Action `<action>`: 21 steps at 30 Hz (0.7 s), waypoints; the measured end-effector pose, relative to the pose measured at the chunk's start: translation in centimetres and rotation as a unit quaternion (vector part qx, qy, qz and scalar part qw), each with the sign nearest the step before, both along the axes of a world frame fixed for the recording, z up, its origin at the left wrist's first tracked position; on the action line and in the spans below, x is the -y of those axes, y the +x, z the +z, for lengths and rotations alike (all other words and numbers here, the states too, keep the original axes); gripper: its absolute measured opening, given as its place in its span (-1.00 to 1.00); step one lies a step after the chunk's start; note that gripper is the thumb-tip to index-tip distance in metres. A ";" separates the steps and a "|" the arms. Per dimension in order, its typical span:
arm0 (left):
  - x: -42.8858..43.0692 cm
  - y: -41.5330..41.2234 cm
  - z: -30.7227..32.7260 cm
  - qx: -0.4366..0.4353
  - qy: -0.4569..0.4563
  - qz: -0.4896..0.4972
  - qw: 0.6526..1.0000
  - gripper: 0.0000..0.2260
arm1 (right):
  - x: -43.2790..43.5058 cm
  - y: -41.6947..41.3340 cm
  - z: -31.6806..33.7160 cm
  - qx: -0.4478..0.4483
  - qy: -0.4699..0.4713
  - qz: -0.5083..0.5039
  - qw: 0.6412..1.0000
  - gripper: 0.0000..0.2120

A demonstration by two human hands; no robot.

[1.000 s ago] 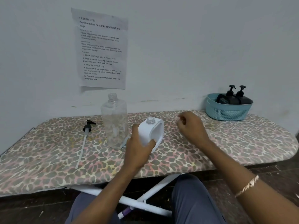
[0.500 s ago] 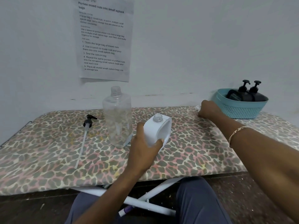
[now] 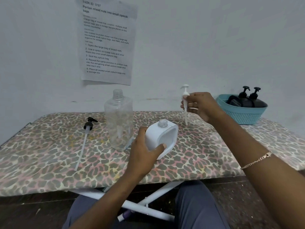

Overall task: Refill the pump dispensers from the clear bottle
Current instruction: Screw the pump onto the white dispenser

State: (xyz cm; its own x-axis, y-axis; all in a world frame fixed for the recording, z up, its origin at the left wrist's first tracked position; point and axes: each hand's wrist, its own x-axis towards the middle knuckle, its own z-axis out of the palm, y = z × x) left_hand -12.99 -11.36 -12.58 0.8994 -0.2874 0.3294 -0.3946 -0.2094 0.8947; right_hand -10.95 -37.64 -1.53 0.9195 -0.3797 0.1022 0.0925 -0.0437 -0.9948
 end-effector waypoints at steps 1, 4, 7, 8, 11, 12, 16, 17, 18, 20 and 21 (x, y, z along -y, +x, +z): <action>0.0 -0.2 0.1 0.002 0.000 -0.006 1.000 -0.55 | -0.9 -0.7 0.8 0.030 0.018 0.018 0.999 -0.82; -0.1 -0.5 0.3 -0.006 -0.015 -0.018 1.000 -0.55 | -3.2 -2.5 2.7 0.105 0.043 0.060 0.992 -0.84; -0.1 -0.4 0.3 -0.018 -0.031 -0.031 0.999 -0.57 | -5.0 -3.8 3.9 0.157 0.044 0.092 0.982 -0.85; -0.1 -0.4 0.2 -0.018 -0.029 -0.033 0.999 -0.56 | -5.4 -4.1 4.0 0.167 0.040 0.096 0.980 -0.84; -0.1 -0.4 0.2 -0.024 -0.029 -0.035 0.999 -0.56 | -6.2 -4.5 3.8 0.184 0.023 0.100 0.978 -0.82; -0.2 -0.4 0.2 -0.026 -0.029 -0.035 0.999 -0.56 | -6.4 -4.5 3.6 0.186 0.016 0.099 0.977 -0.81; -0.1 -0.4 0.3 -0.020 -0.035 -0.038 0.998 -0.56 | -7.0 -4.6 2.4 0.179 -0.008 0.097 0.979 -0.76; -0.1 -0.3 0.2 -0.013 -0.030 -0.035 0.999 -0.55 | -7.2 -4.6 2.0 0.174 -0.021 0.097 0.980 -0.77; -0.1 -0.3 0.2 -0.008 -0.024 -0.033 0.999 -0.55 | -7.4 -4.7 1.6 0.169 -0.038 0.096 0.980 -0.78; -0.1 -0.3 0.2 -0.005 -0.022 -0.032 0.999 -0.56 | -7.6 -4.7 0.6 0.159 -0.068 0.096 0.980 -0.80; -0.1 -0.3 0.3 -0.005 -0.022 -0.033 0.999 -0.56 | -7.6 -4.8 0.1 0.156 -0.084 0.096 0.980 -0.82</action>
